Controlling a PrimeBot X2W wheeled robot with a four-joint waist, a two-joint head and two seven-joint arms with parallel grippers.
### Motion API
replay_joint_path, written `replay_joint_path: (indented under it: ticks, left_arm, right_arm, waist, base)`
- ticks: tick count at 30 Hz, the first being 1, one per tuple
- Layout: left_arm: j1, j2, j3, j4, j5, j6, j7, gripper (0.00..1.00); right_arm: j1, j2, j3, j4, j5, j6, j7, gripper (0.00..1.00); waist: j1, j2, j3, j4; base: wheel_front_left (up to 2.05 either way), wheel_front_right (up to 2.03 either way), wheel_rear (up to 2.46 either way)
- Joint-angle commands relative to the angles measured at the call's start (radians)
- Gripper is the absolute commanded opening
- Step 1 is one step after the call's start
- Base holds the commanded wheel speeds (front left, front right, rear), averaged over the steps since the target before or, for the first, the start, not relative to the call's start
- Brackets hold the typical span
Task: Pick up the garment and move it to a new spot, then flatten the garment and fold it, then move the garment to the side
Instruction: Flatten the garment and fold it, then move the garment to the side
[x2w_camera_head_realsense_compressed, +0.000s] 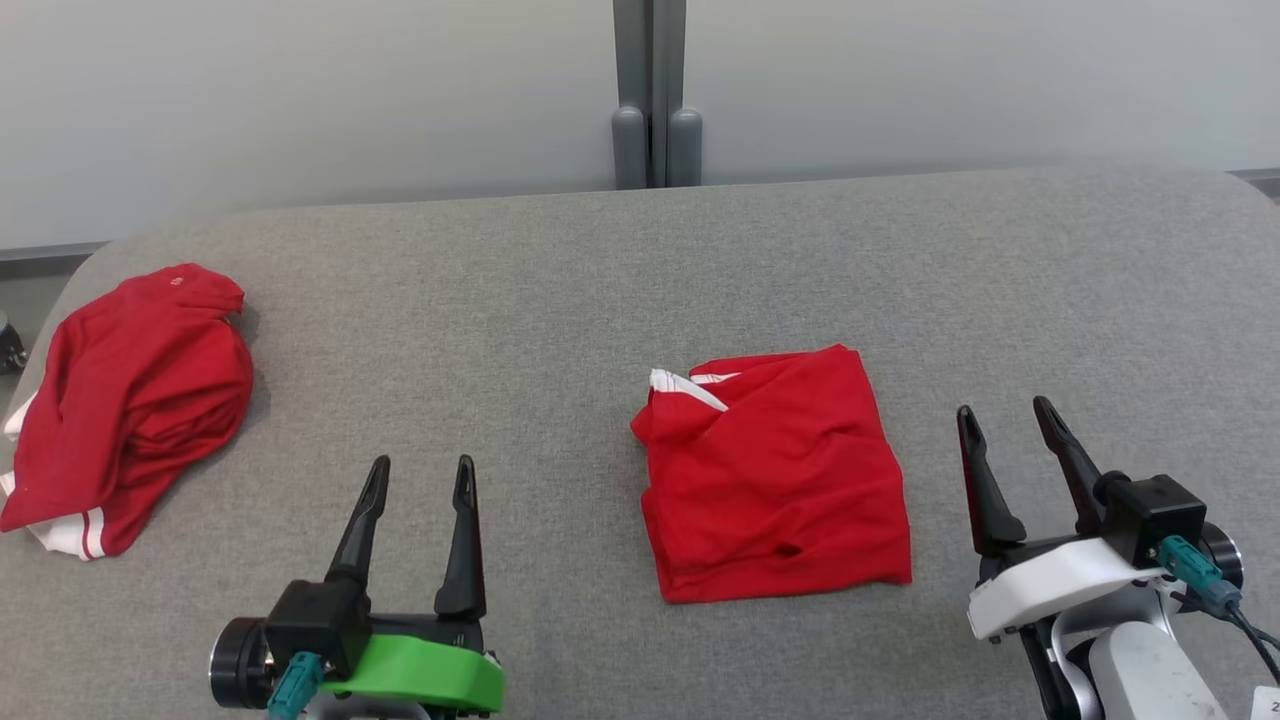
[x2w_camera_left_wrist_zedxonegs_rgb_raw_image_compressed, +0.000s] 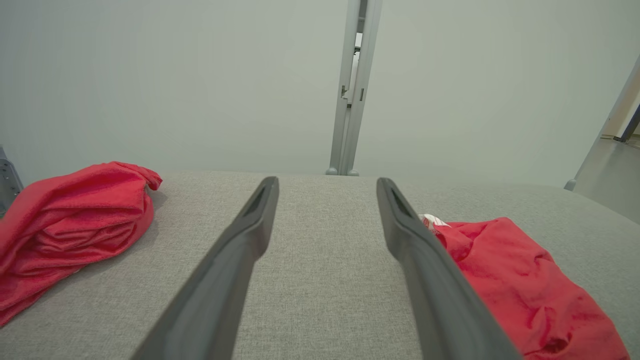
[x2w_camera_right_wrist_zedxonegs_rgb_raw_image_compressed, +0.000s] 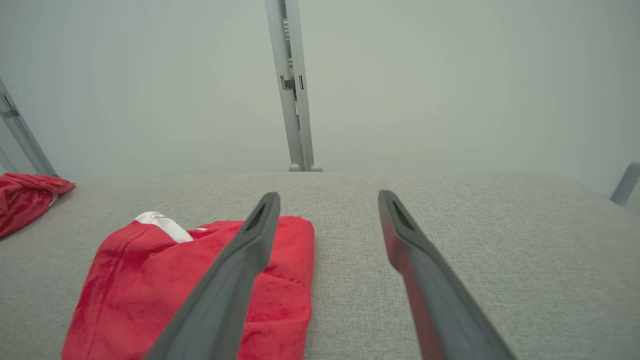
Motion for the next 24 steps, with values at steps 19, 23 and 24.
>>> replay_joint_path:
  ticks: [19, 23, 24]
  left_arm:
    - [-0.014, 0.003, -0.06, 0.015, -0.019, -0.018, 0.0, 1.0]
    - [-0.034, 0.003, -0.083, 0.024, -0.024, -0.023, 0.0, 1.0]
    - [-0.04, 0.003, -0.086, 0.025, -0.025, -0.022, 0.0, 1.0]
  right_arm:
    - [-0.052, -0.008, 0.008, 0.18, 0.004, -0.001, 0.027, 1.0]
    - [-0.091, -0.009, -0.006, 0.246, 0.041, -0.001, 0.055, 1.0]
    - [-0.101, -0.01, -0.004, 0.262, 0.052, -0.001, 0.064, 1.0]
  waist:
    - [0.0, 0.0, 0.052, 0.067]
    - [0.0, 0.0, 0.087, 0.104]
    - [0.0, 0.0, 0.094, 0.114]
  base:
    - [0.0, 0.0, 0.0]
    - [0.0, 0.0, 0.0]
    - [0.0, 0.0, 0.0]
